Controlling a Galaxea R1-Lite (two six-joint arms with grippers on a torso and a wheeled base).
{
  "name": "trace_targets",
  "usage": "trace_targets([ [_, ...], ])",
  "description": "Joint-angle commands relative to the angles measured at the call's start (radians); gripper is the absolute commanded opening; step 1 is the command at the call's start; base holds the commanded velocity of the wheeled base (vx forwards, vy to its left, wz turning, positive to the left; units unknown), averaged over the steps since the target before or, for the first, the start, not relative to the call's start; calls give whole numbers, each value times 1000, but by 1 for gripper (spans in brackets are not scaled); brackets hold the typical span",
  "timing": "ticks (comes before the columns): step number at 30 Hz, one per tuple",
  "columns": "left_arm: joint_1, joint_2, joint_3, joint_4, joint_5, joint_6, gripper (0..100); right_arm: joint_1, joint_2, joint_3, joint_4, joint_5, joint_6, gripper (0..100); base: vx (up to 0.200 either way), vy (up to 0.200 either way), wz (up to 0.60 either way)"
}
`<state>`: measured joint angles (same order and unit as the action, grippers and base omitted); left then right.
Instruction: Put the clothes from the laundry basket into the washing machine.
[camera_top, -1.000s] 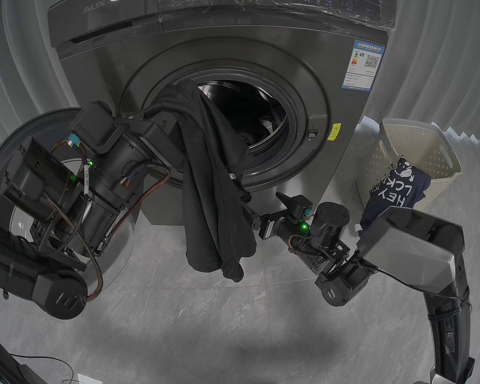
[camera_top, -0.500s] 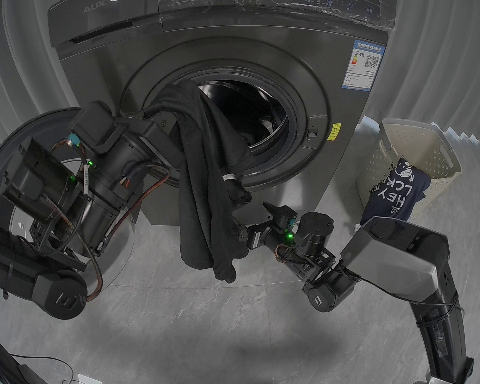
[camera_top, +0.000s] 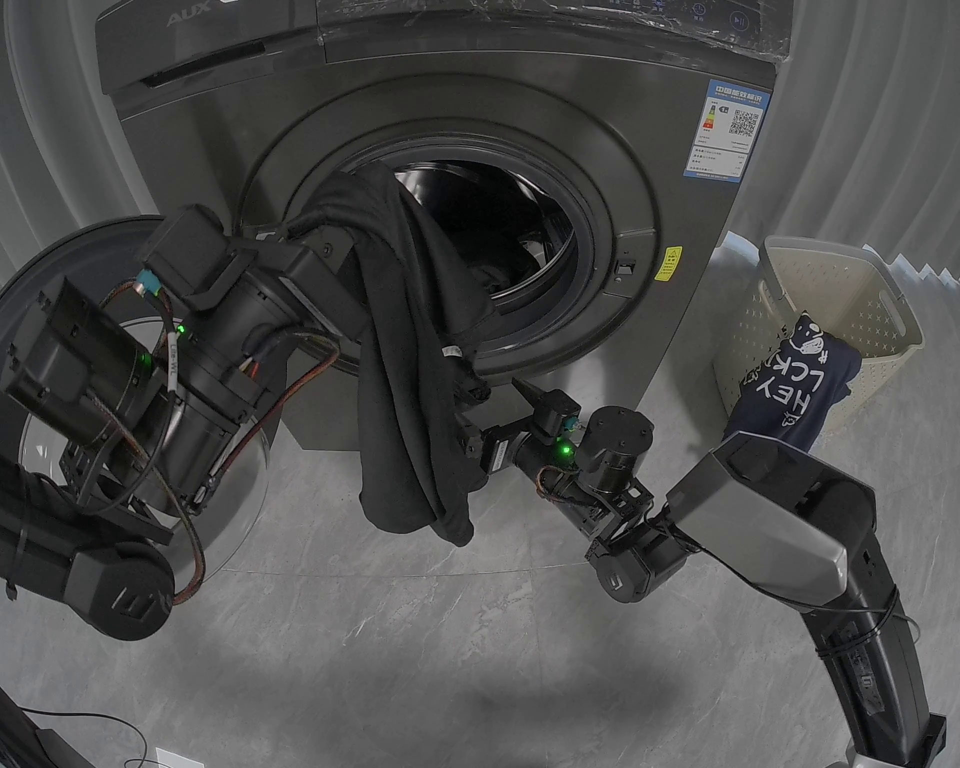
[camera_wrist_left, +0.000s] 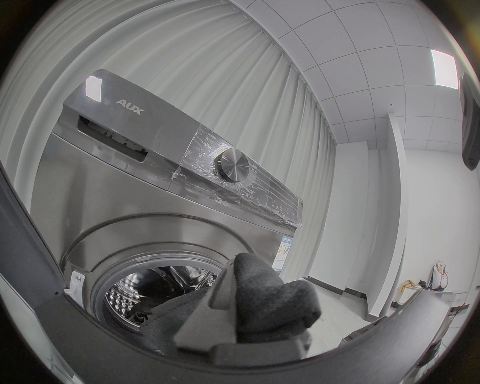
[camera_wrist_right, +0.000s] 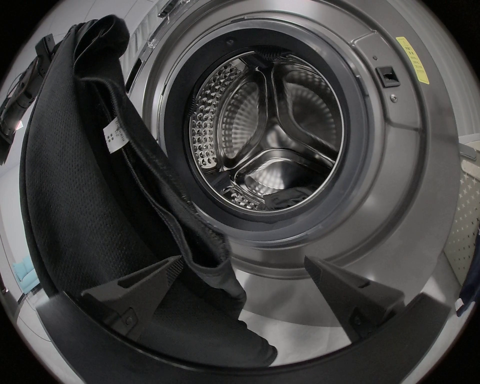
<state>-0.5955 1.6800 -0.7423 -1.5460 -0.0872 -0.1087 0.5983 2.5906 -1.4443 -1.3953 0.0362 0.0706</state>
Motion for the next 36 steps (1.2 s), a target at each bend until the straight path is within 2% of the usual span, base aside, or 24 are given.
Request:
trace_targets([
  [1, 0, 0, 0, 0, 0, 0, 0, -2, 28, -28, -4, 14, 1, 100, 0, 0, 0],
  [4, 0, 0, -2, 0, 0, 0, 0, 0, 49, -59, -8, 31, 0, 100, 0, 0, 0],
  [11, 2, 1, 0, 0, 0, 0, 0, 6, 83, -157, -13, 27, 1, 100, 0, 0, 0],
  [12, 2, 1, 0, 0, 0, 0, 0, 6, 83, -157, -13, 27, 3, 0, 0, 0, 0],
  [23, 16, 9, 0, 0, 1, -2, 0, -32, 11, -125, -16, 8, 5, 0, 0, 0, 0],
  [27, 42, 14, -2, 0, 1, -3, 0, -54, -83, -25, -21, -2, 11, 0, 0, 0, 0],
  [30, 51, 15, -5, 1, 1, -3, 0, -60, -110, 10, -24, -2, 11, 0, 0, 0, 0],
  [31, 71, 18, -8, 1, 1, -3, 0, -66, -173, 114, -56, 1, 12, 0, 0, 0, 0],
  [36, 108, 18, -11, 1, 0, -3, 0, -77, -279, 308, -99, 7, 14, 0, 0, 0, 0],
])
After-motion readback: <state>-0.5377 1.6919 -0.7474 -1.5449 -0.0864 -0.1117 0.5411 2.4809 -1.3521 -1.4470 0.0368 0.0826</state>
